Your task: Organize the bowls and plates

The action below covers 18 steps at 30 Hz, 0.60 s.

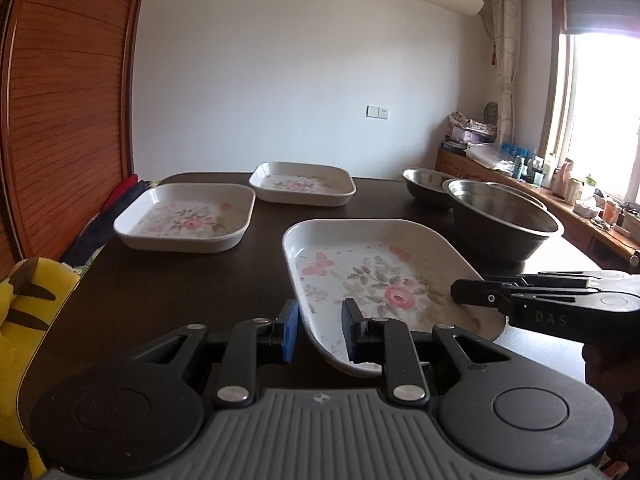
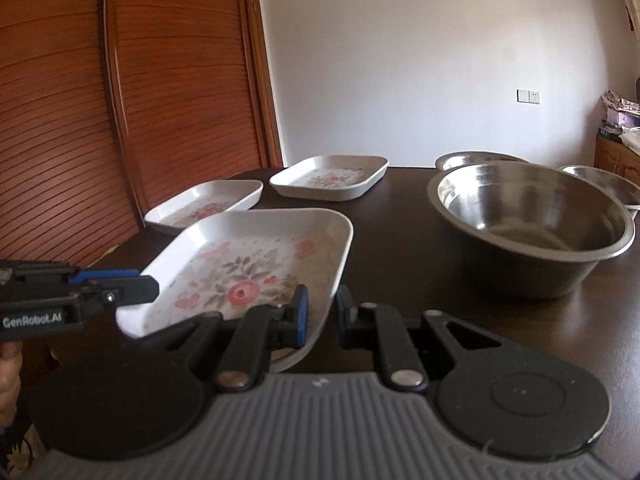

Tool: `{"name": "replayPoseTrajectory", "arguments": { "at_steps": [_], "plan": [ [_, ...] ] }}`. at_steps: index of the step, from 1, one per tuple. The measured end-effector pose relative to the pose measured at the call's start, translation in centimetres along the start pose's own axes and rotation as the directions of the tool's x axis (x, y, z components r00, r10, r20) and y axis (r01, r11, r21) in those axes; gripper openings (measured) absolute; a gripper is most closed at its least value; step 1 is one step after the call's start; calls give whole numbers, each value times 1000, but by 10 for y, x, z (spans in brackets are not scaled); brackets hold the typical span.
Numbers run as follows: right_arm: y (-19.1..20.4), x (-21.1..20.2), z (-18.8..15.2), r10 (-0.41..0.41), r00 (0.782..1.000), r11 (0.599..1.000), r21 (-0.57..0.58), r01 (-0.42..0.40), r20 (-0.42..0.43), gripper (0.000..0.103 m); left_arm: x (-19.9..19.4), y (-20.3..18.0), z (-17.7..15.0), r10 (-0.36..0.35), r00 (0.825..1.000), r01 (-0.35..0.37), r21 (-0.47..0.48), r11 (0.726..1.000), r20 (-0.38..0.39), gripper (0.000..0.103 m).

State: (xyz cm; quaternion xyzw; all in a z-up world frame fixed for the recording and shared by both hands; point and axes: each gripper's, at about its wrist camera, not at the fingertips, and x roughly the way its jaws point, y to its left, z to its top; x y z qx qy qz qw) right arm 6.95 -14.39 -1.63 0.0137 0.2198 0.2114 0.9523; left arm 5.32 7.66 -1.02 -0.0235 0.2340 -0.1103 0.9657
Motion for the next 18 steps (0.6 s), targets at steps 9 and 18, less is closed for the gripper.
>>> {"name": "replayPoseTrajectory", "arguments": {
  "at_steps": [9,18],
  "plan": [
    [2,4,-2,24,1000,1000,12,-24,-17,16,9,3,-5,16,1000,-16,-13,1000,-12,54],
    [2,4,-4,25,1000,1000,19,-24,-15,20,12,12,-7,-3,1000,3,-58,998,2,54]
  ]
}}
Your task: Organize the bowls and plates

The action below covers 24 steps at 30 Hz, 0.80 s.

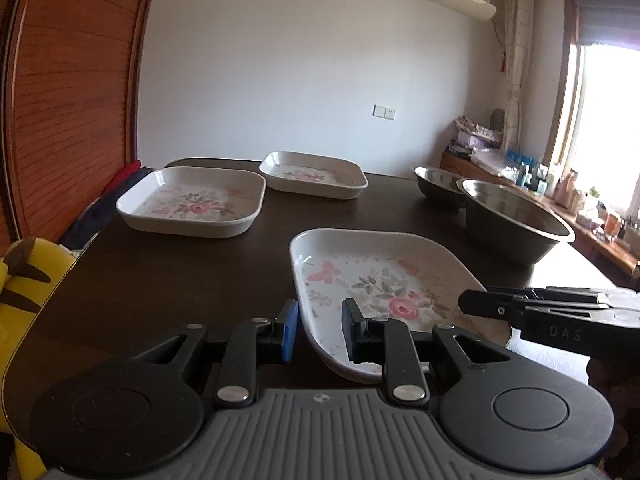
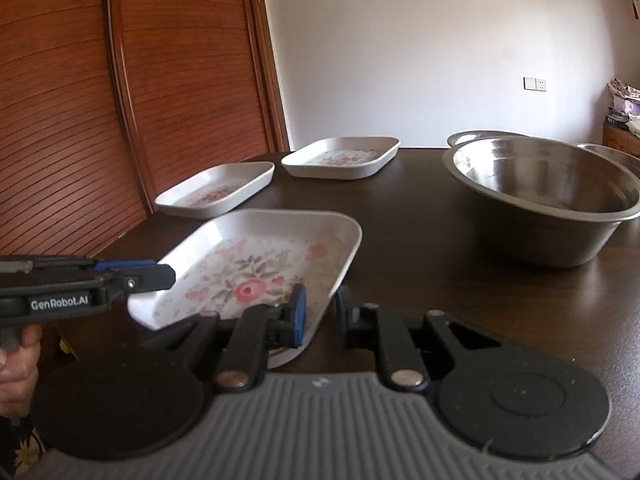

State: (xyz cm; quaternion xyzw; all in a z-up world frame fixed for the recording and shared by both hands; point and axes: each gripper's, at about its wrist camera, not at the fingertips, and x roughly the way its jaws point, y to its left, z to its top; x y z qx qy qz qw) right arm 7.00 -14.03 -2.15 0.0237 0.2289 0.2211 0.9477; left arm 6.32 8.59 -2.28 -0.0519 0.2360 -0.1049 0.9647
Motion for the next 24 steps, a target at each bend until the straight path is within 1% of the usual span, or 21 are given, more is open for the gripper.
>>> {"name": "replayPoseTrajectory", "arguments": {
  "at_steps": [4,6,8,13,15,17,22,24],
  "plan": [
    [0,-1,-2,1,1000,1000,8,-1,14,22,-4,7,0,25,1000,-24,-17,1000,16,57],
    [0,-6,-2,-3,999,1000,2,3,33,23,-8,9,2,38,999,-37,-17,999,27,61],
    [1,-12,-1,-22,997,999,-23,23,69,23,-12,10,3,49,998,-48,-14,999,40,69],
    [4,-26,5,-29,992,997,-62,37,122,23,-22,8,7,69,995,-71,18,997,67,76],
    [6,-31,7,-35,989,996,-79,47,144,24,-26,7,9,71,995,-73,22,997,76,77],
    [8,-36,9,-31,987,995,-90,45,158,27,-28,7,11,72,994,-75,26,997,83,77],
    [14,-41,12,-7,983,993,-118,29,184,27,-33,4,17,69,993,-74,44,996,96,77],
    [17,-42,13,0,982,992,-123,24,187,27,-35,4,20,70,992,-75,46,996,104,80]
  ]
}}
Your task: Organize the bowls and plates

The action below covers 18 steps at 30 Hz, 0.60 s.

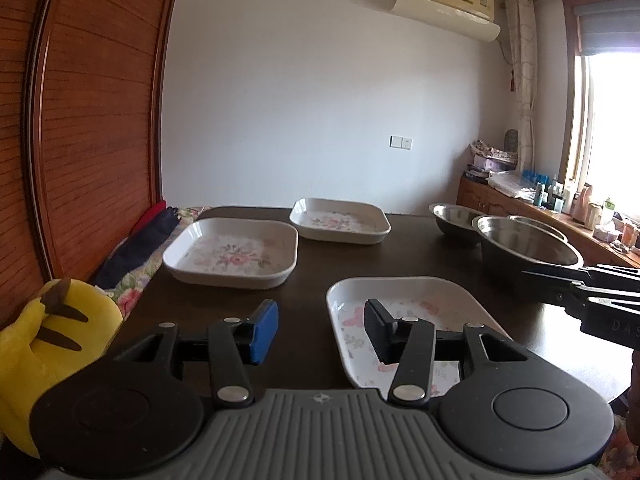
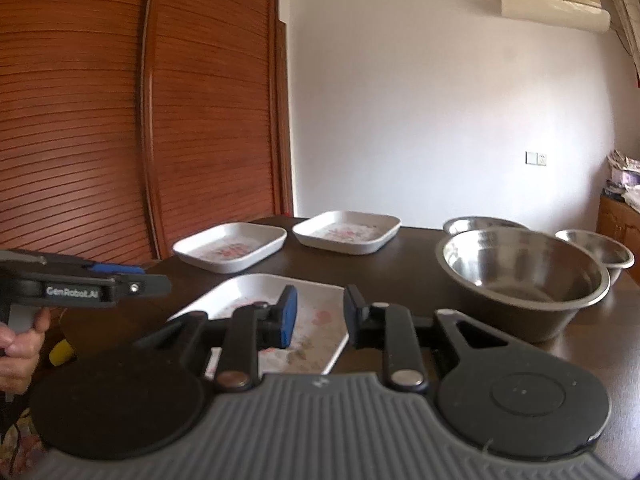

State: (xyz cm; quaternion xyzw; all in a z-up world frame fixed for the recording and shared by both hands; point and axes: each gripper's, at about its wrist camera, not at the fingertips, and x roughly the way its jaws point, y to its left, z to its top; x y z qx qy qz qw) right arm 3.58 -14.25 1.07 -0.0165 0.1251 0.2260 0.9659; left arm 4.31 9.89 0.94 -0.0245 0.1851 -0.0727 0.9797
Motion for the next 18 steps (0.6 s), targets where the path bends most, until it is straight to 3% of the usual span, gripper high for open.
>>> {"name": "replayPoseTrajectory", "arguments": {
  "at_steps": [5,18],
  "plan": [
    [8,-1,8,23,1000,1000,-17,-22,16,27,-3,3,9,24,999,-24,5,1000,29,94],
    [27,8,39,53,997,996,-74,-49,56,36,5,15,41,33,998,-34,22,999,56,100]
  ]
}}
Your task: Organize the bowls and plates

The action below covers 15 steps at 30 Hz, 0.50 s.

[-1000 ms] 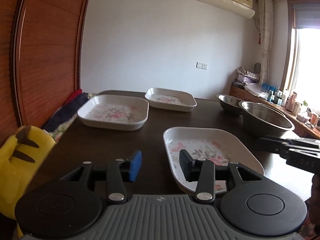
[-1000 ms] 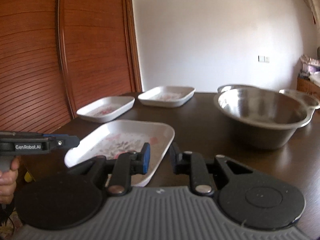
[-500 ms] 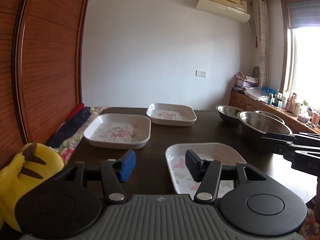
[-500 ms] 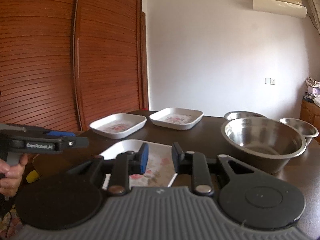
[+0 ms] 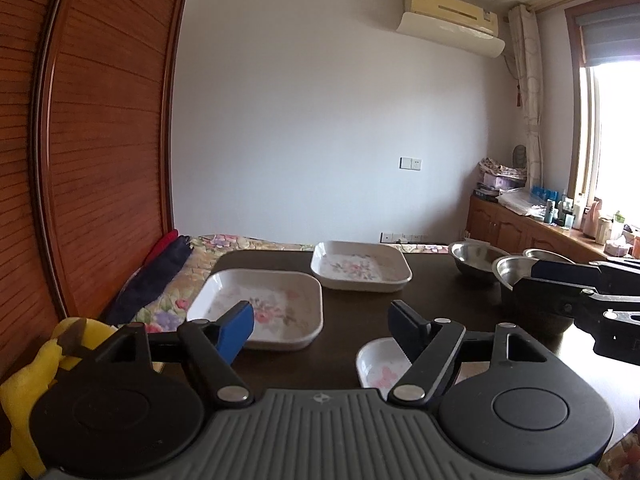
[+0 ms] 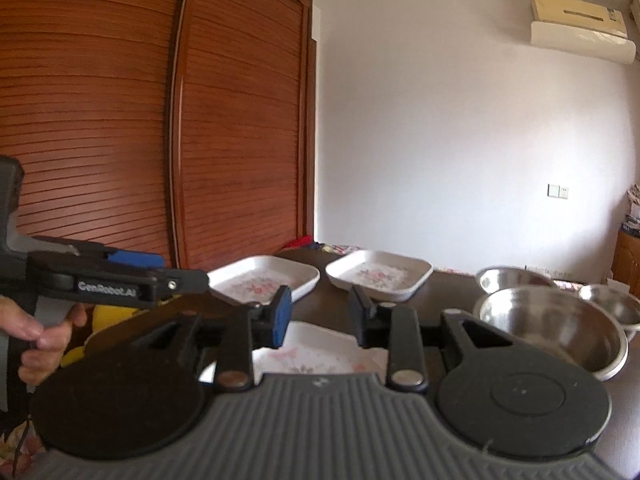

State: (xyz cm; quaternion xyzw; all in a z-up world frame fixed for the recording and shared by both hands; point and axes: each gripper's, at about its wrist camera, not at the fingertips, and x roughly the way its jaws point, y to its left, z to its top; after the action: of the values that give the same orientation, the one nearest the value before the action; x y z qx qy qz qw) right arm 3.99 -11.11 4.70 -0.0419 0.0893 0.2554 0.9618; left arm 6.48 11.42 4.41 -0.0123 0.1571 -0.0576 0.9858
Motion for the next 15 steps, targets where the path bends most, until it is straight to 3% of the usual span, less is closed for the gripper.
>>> {"name": "replayPoseTrajectory", "arguments": {
  "at_steps": [3,7,9,11,15],
  "plan": [
    [4,9,9,12,1000,1000,-13,-12,-2,39,7,7,6,10,1000,-10,14,1000,-3,100],
    [6,28,17,34,999,999,-10,-34,-25,59,24,20,13,10,1000,-10,16,1000,-26,100],
    [6,41,19,39,998,999,-4,-39,-45,60,33,27,16,16,999,-15,21,1000,-33,100],
    [7,53,20,49,997,999,-1,-49,-63,68,43,35,19,19,999,-17,30,999,-45,100],
    [7,85,22,88,985,996,0,-89,-150,70,64,53,23,18,998,-15,34,999,-66,100]
  ]
}}
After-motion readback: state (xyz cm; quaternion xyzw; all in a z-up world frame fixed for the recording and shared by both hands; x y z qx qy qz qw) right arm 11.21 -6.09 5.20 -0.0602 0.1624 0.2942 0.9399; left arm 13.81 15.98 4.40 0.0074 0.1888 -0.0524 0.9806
